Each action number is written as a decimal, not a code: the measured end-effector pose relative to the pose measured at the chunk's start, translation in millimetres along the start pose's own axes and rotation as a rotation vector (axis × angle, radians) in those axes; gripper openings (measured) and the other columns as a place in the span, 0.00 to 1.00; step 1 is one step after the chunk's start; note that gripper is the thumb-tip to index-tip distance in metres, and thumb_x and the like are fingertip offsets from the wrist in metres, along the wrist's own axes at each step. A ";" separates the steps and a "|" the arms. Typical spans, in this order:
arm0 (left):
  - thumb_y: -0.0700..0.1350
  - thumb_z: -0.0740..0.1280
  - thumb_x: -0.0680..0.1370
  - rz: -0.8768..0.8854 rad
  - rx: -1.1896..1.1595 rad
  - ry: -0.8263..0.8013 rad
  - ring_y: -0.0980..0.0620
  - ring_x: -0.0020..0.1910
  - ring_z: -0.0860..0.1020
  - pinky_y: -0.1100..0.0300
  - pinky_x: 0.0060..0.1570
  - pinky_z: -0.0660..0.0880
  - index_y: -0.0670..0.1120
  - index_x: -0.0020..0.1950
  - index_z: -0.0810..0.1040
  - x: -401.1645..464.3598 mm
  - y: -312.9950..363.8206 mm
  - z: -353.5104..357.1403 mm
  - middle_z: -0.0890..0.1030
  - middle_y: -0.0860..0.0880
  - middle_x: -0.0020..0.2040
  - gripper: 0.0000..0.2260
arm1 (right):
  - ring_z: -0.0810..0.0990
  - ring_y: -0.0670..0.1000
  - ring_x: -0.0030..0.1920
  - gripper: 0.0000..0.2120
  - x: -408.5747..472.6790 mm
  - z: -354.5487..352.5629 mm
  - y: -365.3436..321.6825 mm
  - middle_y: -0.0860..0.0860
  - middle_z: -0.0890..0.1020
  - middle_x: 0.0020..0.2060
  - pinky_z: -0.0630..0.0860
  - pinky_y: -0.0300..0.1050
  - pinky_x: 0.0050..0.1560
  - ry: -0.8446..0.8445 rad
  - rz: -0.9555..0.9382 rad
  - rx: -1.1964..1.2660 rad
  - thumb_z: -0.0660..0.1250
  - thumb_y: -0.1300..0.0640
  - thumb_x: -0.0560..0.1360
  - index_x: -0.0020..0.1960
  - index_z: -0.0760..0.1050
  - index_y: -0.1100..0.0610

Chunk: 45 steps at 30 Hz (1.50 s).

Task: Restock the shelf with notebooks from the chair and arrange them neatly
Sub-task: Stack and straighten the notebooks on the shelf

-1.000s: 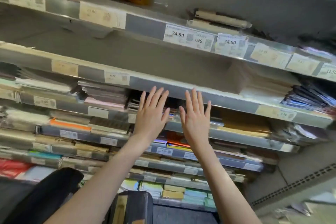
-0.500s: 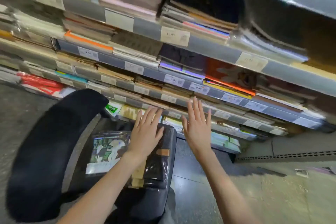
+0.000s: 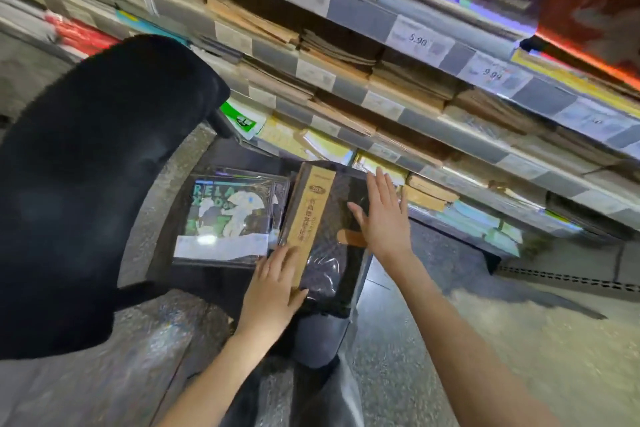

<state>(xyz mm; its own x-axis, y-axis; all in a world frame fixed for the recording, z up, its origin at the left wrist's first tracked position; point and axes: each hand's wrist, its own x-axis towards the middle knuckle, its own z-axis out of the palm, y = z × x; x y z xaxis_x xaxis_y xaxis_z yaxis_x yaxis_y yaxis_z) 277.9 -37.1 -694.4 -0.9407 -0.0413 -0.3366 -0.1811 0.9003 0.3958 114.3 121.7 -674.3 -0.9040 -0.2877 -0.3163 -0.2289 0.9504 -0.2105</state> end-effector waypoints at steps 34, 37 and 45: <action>0.45 0.69 0.74 -0.291 -0.424 -0.148 0.48 0.56 0.76 0.56 0.51 0.73 0.65 0.73 0.44 -25.3 -16.6 12.7 0.72 0.48 0.57 0.40 | 0.67 0.55 0.64 0.30 12.4 12.4 11.2 0.56 0.64 0.64 0.66 0.45 0.63 -0.207 0.103 0.579 0.71 0.49 0.71 0.69 0.63 0.50; 0.45 0.72 0.72 -0.287 -0.532 -0.142 0.50 0.61 0.73 0.59 0.55 0.69 0.63 0.73 0.49 -20.8 -19.8 11.9 0.72 0.49 0.63 0.40 | 0.67 0.55 0.64 0.29 13.1 9.3 8.7 0.56 0.63 0.63 0.67 0.45 0.63 -0.241 0.122 0.624 0.71 0.51 0.71 0.69 0.63 0.51; 0.41 0.76 0.67 -0.380 -0.840 -0.067 0.57 0.54 0.71 0.55 0.60 0.72 0.75 0.62 0.57 -21.6 -12.5 14.7 0.66 0.53 0.54 0.40 | 0.66 0.54 0.63 0.27 6.4 10.1 6.1 0.55 0.63 0.59 0.65 0.45 0.66 -0.149 0.148 0.712 0.71 0.55 0.71 0.67 0.66 0.52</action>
<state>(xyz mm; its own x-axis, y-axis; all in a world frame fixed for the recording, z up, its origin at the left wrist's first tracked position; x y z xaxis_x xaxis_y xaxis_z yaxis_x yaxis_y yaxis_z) 304.8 -41.1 -704.6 -0.7615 -0.2206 -0.6095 -0.6477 0.2203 0.7294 110.7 124.5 -686.9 -0.8368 -0.2237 -0.4996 0.2272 0.6884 -0.6888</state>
